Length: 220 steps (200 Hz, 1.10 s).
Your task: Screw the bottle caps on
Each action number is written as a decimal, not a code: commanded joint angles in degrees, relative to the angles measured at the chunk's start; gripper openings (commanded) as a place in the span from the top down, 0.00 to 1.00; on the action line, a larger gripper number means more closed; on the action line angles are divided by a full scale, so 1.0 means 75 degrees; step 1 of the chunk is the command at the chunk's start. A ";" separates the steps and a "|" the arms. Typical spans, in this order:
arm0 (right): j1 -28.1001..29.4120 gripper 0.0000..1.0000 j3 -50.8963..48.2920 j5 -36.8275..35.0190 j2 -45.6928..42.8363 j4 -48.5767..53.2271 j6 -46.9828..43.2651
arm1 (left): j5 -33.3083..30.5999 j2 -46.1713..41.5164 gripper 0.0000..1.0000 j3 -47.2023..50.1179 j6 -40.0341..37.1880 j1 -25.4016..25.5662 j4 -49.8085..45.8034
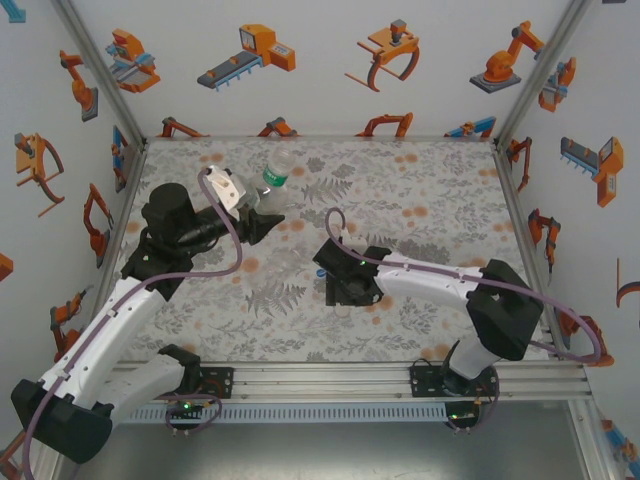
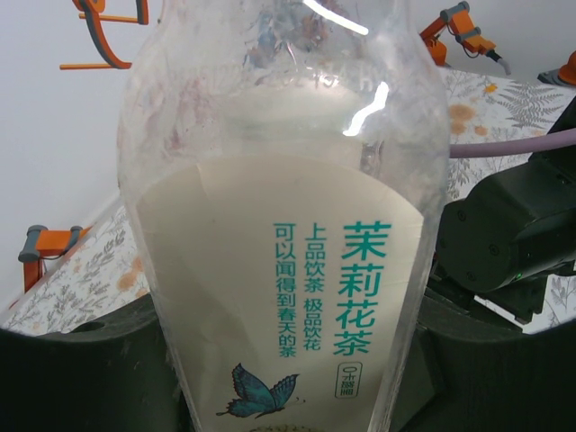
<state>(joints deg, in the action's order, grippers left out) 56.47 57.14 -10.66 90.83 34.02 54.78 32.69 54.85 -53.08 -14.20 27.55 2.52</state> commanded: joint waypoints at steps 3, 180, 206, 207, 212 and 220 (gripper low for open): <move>0.0076 0.44 -0.0024 -0.0188 0.0212 0.0064 0.0211 | 0.0177 -0.0012 1.00 -0.0024 0.0102 0.0006 0.0144; 0.0217 0.47 0.0377 -0.0207 0.0988 0.0044 0.0070 | 0.0314 0.0166 1.00 -0.0024 0.0287 0.0006 0.0269; 0.0229 0.47 0.0564 -0.0360 0.1082 0.0262 -0.0044 | 0.0320 0.0186 1.00 -0.0018 0.0281 0.0006 0.0249; 0.0223 0.47 0.0562 -0.0366 0.1077 0.0271 -0.0047 | 0.0325 0.0186 1.00 -0.0021 0.0273 0.0006 0.0249; 0.0229 0.47 0.0578 -0.0371 0.1101 0.0290 -0.0056 | 0.0326 0.0187 1.00 -0.0024 0.0276 0.0006 0.0246; 0.0228 0.47 0.0587 -0.0359 0.1120 0.0304 -0.0045 | 0.0329 0.0200 1.00 -0.0021 0.0276 0.0006 0.0243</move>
<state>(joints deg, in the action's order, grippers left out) 57.84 59.61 -11.57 98.17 33.89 55.31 33.69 56.23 -53.08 -12.93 27.55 2.57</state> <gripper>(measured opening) 0.532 0.547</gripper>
